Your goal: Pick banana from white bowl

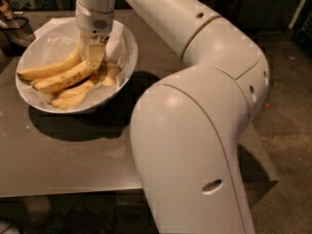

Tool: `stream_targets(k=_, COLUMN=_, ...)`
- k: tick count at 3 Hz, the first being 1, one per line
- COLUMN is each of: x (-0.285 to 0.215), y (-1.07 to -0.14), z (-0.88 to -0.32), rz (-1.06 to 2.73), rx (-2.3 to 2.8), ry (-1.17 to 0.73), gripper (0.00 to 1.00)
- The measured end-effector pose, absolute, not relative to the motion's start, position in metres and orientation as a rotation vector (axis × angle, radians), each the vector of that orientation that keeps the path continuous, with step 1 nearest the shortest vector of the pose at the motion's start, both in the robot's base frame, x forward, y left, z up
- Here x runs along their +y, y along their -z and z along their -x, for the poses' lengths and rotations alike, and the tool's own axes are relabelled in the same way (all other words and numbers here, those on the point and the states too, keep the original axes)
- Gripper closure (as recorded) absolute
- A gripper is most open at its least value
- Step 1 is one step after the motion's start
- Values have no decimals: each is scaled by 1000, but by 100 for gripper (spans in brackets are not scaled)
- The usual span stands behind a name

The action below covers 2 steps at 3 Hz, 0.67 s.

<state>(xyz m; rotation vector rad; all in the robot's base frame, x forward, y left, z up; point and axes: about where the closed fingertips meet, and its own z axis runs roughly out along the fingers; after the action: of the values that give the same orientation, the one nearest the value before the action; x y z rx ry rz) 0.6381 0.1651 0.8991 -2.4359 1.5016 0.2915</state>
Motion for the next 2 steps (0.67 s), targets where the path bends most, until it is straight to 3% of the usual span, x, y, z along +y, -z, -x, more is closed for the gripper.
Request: stream_targets(k=2, x=163, y=-951, z=-620, rz=2353, rx=1420, ry=-216, gripper=100)
